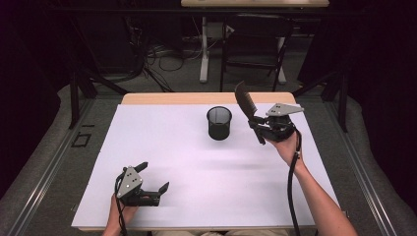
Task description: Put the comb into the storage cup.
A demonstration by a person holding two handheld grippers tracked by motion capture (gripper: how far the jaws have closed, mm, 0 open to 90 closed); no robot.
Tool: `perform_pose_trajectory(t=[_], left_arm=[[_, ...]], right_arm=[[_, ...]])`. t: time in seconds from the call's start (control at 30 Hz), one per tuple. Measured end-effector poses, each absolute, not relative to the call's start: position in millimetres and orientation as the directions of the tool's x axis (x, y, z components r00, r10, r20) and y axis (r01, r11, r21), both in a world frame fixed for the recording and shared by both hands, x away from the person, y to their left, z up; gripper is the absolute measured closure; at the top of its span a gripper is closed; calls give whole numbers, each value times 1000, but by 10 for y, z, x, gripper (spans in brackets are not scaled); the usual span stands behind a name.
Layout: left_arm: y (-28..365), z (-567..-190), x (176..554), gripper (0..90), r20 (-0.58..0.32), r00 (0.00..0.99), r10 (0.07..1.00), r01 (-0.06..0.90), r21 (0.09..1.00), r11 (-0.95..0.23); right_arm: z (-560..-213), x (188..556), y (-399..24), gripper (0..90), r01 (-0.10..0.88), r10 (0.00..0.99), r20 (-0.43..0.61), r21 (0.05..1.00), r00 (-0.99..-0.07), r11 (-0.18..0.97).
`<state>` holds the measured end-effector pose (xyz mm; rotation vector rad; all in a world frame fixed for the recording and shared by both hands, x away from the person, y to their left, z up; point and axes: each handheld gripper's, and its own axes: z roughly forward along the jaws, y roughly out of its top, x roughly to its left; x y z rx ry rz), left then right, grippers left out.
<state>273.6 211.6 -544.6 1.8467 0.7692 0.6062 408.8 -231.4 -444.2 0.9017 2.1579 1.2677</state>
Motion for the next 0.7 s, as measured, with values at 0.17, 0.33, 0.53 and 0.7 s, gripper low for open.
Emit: perform_pose_trajectory(t=[0.17,0.33,0.53,0.7], left_arm=[[2124,-5446,2740,3,65,669,741,236,926,-294],[2123,-5446,2740,3,65,668,741,237,926,-295],[2129,-5444,2738,3,65,666,743,237,926,-293],[2126,-5444,2738,3,66,667,743,237,926,-294]], right_arm=[[-4420,4119,-2289,726,296,742,-67,890,-667,346],[-4396,4138,-2256,726,289,744,-65,896,-665,337],[-4369,4166,-2236,726,282,748,-62,903,-660,324],[-4335,4194,-2223,726,281,754,-56,908,-654,310]])
